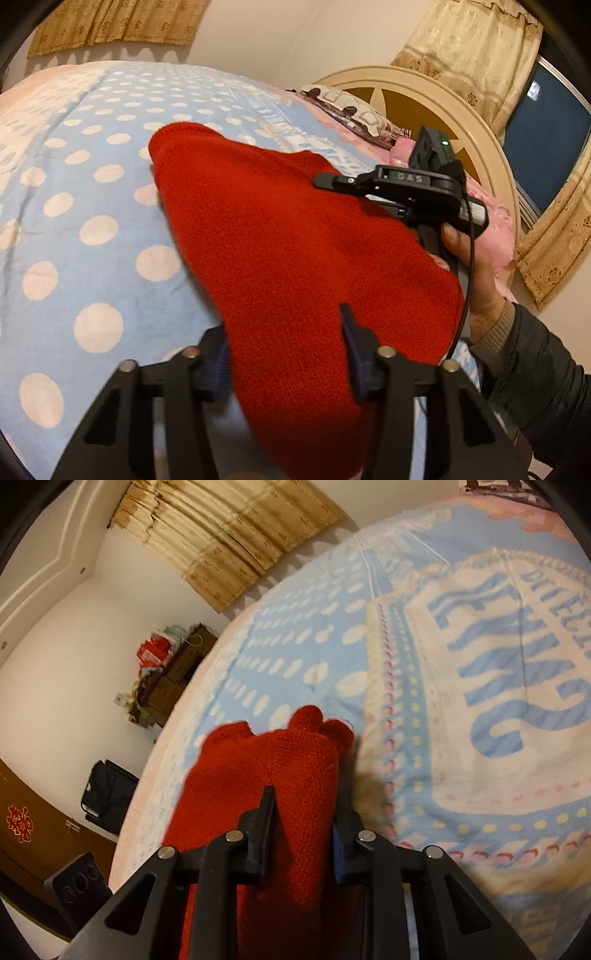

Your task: Fold small clothes

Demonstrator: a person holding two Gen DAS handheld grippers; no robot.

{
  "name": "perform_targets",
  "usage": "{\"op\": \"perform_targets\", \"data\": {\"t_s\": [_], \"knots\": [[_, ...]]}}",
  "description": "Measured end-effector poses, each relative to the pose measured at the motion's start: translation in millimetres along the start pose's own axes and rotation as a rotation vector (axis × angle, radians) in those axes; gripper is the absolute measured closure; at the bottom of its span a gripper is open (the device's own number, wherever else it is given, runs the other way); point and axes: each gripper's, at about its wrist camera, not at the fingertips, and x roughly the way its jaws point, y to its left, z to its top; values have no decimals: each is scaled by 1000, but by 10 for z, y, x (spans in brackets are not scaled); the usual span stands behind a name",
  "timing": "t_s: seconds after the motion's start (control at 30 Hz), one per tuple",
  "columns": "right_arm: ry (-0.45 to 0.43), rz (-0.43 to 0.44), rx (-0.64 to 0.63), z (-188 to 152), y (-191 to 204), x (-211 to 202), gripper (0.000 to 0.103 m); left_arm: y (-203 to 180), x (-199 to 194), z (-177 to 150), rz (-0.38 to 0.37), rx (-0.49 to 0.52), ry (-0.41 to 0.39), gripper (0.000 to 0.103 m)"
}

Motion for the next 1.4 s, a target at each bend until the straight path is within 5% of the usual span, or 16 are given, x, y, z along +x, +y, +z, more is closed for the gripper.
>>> {"op": "perform_targets", "data": {"t_s": [0.6, 1.4], "knots": [[-54, 17, -56, -257, 620, -241, 79, -181, -579, -56, 113, 117, -5, 59], [-1, 97, -125, -726, 1579, 138, 79, 49, -1442, -436, 188, 55, -90, 59]]}}
